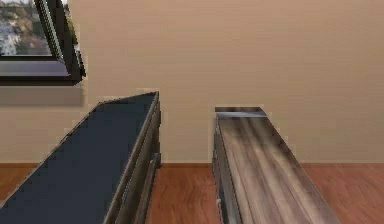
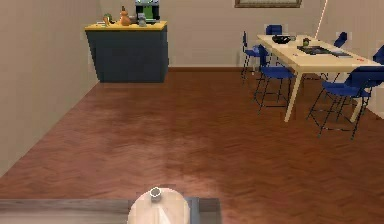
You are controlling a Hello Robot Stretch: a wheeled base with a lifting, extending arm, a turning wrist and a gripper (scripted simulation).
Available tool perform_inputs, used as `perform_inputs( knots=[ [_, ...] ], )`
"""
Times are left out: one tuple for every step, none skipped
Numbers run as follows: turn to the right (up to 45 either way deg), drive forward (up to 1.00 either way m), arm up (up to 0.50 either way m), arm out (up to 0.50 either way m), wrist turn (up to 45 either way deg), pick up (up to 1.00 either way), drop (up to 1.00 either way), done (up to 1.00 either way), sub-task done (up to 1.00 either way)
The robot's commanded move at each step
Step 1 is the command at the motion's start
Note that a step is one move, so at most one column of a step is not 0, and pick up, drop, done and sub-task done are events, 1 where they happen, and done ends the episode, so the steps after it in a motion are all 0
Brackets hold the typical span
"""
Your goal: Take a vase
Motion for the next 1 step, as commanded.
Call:
perform_inputs(
  knots=[
    [0.0,0.00,0.00,0.00,0.0,0.00,0.00,1.00,0.00]
  ],
)
